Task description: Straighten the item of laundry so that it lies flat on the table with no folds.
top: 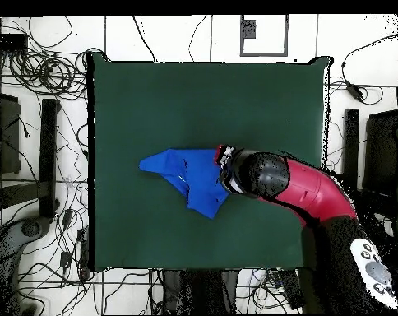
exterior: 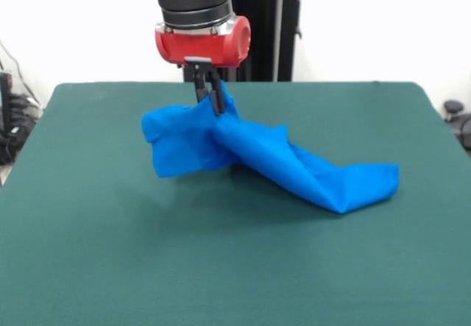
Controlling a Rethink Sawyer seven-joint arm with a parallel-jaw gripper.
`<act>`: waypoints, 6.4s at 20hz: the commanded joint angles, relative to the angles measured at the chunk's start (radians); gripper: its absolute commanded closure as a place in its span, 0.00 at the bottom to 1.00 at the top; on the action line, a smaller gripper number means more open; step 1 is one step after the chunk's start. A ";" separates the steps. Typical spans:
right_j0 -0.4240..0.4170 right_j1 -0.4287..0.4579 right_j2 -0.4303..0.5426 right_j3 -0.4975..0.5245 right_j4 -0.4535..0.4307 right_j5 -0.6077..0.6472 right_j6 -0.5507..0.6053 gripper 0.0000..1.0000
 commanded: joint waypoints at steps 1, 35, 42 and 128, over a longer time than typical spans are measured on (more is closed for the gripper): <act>-0.002 -0.001 0.118 -0.027 0.005 0.065 -0.032 1.00; 0.111 -0.083 0.019 0.038 -0.076 -0.092 0.076 0.00; 0.245 -0.112 -0.131 0.104 -0.115 -0.200 0.212 0.00; 0.573 0.113 -0.439 0.231 0.102 -0.602 0.259 0.00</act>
